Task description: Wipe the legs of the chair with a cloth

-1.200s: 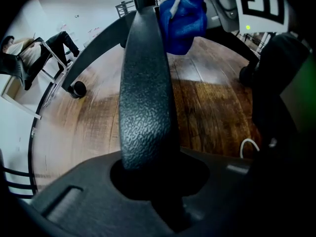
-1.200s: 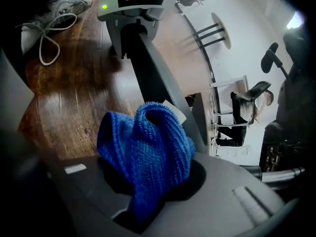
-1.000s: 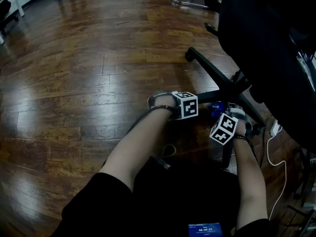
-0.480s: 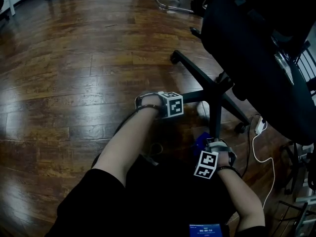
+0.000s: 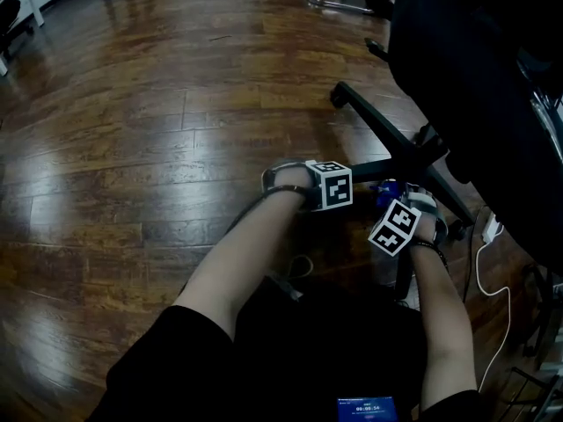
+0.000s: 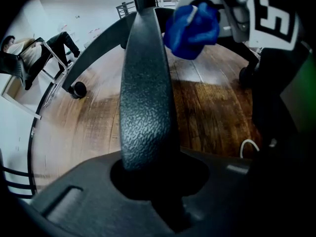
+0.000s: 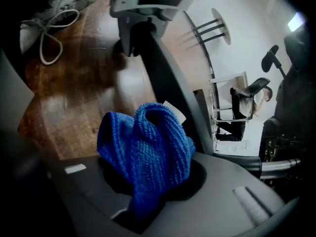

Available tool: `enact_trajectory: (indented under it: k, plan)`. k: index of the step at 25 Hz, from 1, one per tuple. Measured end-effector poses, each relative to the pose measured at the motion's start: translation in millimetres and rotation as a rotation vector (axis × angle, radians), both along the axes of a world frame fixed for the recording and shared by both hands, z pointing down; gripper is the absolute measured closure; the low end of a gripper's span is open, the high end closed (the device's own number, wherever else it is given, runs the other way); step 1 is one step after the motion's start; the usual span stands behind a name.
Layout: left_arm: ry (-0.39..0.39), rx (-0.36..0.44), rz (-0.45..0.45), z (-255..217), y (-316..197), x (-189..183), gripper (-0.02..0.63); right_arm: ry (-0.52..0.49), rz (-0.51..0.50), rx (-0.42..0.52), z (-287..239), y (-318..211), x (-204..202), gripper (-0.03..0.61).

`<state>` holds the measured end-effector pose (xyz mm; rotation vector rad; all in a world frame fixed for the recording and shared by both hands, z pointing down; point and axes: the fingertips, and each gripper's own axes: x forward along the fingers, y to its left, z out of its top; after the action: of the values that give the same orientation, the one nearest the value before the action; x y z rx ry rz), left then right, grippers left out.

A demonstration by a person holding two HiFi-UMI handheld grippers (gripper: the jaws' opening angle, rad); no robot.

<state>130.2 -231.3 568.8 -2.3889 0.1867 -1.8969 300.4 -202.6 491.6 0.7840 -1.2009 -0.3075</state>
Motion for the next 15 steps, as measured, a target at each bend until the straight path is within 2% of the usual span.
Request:
enact_trajectory:
  k: [3,7,11,15]
  plan:
    - [0.007,-0.003,0.004,-1,-1,1,0.56,-0.033,0.024,0.036,-10,-22,1,0.497]
    - [0.005,0.002,0.0,0,-1,0,0.56,-0.029,-0.028,0.052,-6,-12,-3,0.495]
    - [-0.004,0.017,-0.01,1,-2,0,0.56,-0.049,-0.026,-0.006,2,26,-9,0.495]
    - [-0.003,0.015,-0.008,2,-3,-1,0.56,-0.037,-0.051,-0.109,19,82,-18,0.495]
